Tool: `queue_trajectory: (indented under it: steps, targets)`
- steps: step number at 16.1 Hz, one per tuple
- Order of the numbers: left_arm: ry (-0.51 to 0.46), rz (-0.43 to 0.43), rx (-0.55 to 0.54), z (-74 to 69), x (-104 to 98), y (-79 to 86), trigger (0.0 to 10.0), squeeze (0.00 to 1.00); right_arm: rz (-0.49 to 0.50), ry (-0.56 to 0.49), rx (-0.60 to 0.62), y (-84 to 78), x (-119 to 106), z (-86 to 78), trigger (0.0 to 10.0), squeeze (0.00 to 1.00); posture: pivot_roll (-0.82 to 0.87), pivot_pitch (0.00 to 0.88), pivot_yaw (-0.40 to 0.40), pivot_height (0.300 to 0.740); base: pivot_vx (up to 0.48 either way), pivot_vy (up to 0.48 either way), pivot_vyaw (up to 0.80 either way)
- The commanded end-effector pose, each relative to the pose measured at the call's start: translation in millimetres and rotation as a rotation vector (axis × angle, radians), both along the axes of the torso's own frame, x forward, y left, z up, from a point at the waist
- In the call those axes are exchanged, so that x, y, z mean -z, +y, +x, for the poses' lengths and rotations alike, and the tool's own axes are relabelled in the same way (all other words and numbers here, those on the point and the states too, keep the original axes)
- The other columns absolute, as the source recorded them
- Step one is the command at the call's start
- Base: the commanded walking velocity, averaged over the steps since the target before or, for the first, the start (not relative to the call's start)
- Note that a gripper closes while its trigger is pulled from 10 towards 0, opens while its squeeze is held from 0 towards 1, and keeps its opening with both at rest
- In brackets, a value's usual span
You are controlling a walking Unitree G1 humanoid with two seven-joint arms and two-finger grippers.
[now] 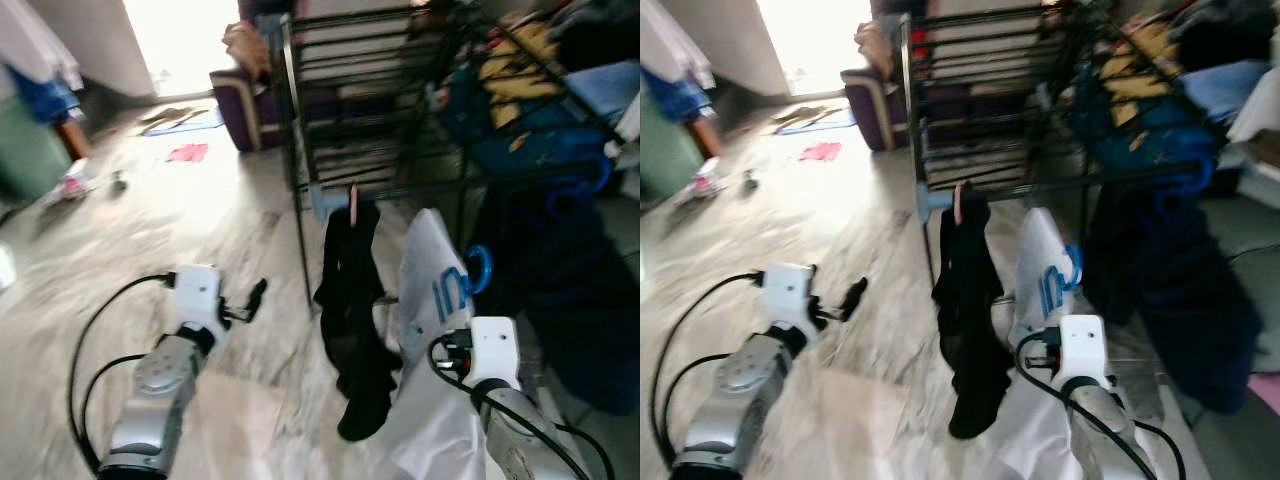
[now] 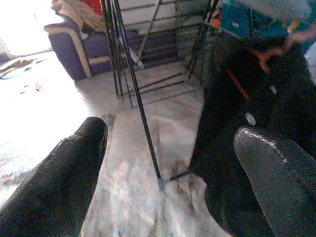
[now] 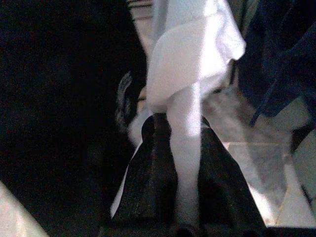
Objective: Hang hanger
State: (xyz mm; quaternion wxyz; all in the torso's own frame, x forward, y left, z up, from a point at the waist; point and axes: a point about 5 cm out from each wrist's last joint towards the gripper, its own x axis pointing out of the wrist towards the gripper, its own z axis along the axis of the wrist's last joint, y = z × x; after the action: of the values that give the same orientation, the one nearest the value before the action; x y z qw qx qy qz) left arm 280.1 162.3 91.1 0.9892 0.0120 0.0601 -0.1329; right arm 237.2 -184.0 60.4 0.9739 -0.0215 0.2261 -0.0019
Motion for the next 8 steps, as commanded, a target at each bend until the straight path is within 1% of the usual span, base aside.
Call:
queue_trajectory:
  steps: [1,4,5,6,8]
  targets:
    - [-0.014,0.009,0.027,2.0,-3.9,-7.6,10.0,0.00,-0.032,-0.064,0.015,-8.3,-13.1,9.7,10.0,0.00,-0.12,0.032,0.078,0.740,0.480,0.000,0.00]
    - [-0.017,0.022,0.026,2.9,-3.8,-7.2,10.0,0.00,-0.045,-0.081,0.040,-13.9,-16.2,14.2,10.0,0.00,-0.12,0.029,0.077,0.740,0.480,0.000,0.00]
    - [-0.018,-0.019,0.006,2.7,-3.9,-6.3,10.0,0.00,-0.047,-0.079,0.038,-13.8,-15.9,14.4,10.0,0.00,-0.12,0.029,0.077,0.740,0.000,0.000,0.00]
    - [-0.007,-0.031,-0.001,3.0,-3.4,-6.2,10.0,0.00,-0.044,-0.073,0.039,-14.3,-15.3,14.8,10.0,0.00,-0.12,0.026,0.074,0.740,0.000,0.000,0.00]
    - [-0.005,-0.021,-0.002,3.3,-2.7,-6.7,10.0,0.00,-0.030,-0.065,0.026,-14.8,-14.4,16.4,10.0,0.00,-0.12,0.025,0.073,0.740,0.000,0.000,0.00]
